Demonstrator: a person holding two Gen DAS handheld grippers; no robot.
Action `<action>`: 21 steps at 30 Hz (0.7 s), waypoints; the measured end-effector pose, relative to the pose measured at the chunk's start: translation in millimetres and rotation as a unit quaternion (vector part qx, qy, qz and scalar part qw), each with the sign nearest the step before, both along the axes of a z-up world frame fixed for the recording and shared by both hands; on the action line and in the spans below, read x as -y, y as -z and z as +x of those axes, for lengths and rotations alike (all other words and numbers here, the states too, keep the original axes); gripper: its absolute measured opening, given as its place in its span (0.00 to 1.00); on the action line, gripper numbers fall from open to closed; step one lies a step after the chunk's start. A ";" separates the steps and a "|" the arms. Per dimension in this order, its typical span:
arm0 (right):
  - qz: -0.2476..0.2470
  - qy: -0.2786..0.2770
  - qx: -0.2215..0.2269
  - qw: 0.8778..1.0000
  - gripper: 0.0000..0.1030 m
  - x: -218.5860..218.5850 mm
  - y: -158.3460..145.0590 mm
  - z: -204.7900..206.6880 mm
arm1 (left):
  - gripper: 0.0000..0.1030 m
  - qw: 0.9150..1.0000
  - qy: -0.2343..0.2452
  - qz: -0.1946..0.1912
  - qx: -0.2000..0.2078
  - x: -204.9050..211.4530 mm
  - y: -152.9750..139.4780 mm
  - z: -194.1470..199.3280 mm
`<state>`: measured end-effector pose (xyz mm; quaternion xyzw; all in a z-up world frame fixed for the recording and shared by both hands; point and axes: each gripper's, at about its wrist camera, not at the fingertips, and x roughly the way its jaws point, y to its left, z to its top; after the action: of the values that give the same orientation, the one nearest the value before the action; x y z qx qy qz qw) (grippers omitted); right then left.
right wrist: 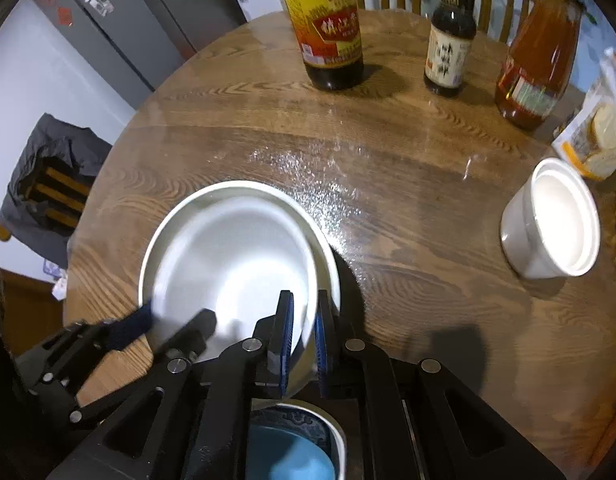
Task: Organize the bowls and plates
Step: 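Lower the smaller white bowl into the large white bowl and open the right gripper, then move the right gripper toward the white ramekin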
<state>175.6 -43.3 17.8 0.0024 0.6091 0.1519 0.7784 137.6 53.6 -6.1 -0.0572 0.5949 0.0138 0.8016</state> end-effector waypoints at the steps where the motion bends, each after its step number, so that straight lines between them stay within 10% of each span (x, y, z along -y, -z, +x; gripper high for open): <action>1: -0.001 -0.003 0.005 1.000 0.08 -0.6 -2.2 -1.4 | 0.62 1.000 0.002 0.007 0.009 1.4 -5.1 -2.8; 4: -0.012 -0.012 0.026 1.000 0.08 -1.6 -11.3 -8.1 | 0.78 0.999 0.001 0.038 0.034 4.7 -16.7 -10.0; 10: 0.009 -0.014 0.044 0.999 0.09 9.7 -26.1 -25.8 | 0.78 0.997 -0.008 0.054 0.050 -2.3 -27.9 -28.9; 17: 0.017 -0.026 0.058 0.998 0.52 21.6 -35.4 -54.7 | 0.82 0.996 -0.019 0.070 0.045 -4.1 -26.2 -52.1; 21: 0.023 -0.030 0.059 0.998 0.58 31.4 -36.8 -70.5 | 0.93 0.995 -0.030 0.085 0.047 -5.2 -25.9 -63.2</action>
<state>105.2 -74.7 54.6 -0.0071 0.5582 0.1891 0.8079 74.4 58.8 19.8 -0.0072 0.5515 0.0855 0.8298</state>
